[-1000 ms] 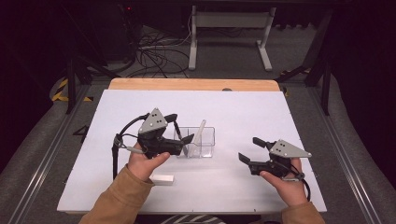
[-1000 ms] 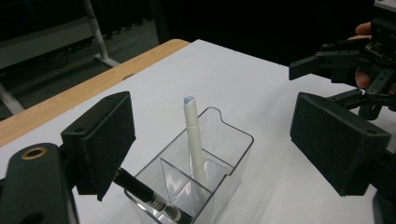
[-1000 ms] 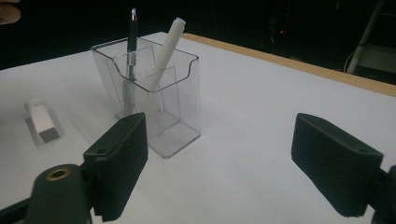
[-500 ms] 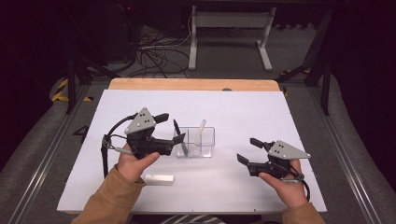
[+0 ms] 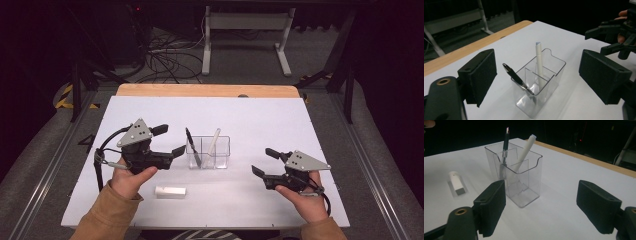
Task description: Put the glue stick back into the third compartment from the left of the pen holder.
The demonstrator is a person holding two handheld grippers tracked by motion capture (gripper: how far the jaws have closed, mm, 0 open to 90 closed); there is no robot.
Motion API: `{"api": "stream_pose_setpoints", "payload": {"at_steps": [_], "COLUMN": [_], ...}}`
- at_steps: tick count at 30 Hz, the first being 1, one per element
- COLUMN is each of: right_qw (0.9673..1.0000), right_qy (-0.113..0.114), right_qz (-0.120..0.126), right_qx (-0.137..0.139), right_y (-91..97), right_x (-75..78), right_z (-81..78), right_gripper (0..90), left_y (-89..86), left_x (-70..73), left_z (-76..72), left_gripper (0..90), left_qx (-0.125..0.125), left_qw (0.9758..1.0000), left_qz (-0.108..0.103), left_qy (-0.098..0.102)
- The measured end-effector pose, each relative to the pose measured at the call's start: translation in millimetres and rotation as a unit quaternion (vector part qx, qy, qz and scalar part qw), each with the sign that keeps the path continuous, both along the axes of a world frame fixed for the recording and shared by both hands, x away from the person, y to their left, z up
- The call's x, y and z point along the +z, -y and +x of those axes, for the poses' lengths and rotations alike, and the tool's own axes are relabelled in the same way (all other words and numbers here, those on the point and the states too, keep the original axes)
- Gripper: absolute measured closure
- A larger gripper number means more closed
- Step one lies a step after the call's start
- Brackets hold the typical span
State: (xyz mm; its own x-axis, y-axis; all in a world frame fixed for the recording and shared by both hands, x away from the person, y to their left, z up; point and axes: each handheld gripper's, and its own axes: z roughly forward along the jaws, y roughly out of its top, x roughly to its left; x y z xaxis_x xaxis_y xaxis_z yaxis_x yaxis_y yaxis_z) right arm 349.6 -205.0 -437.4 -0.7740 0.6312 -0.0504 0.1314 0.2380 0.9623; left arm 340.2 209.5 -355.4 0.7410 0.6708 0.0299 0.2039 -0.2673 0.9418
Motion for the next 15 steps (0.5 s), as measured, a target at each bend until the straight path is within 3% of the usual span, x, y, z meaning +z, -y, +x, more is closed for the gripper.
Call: {"api": "stream_pose_setpoints", "payload": {"at_steps": [7, 15], "right_qw": [0.9999, 0.9991], "right_qy": [0.005, 0.008], "right_qz": [-0.001, -0.011], "right_qx": [0.008, 0.041], "right_y": [-3.2, -19.2], "right_x": [3.7, 10.2], "right_z": [-2.9, -7.4], "right_gripper": [25.8, 29.5], "left_y": [-7.9, -26.2], "left_x": [-0.1, 1.9], "left_z": [-3.7, -8.1], "left_gripper": [14.6, 14.6], "left_qx": [-0.014, 0.004], "left_qw": [0.9999, 0.9998], "left_qz": [-0.006, -0.021], "left_qy": [0.000, 0.000]}}
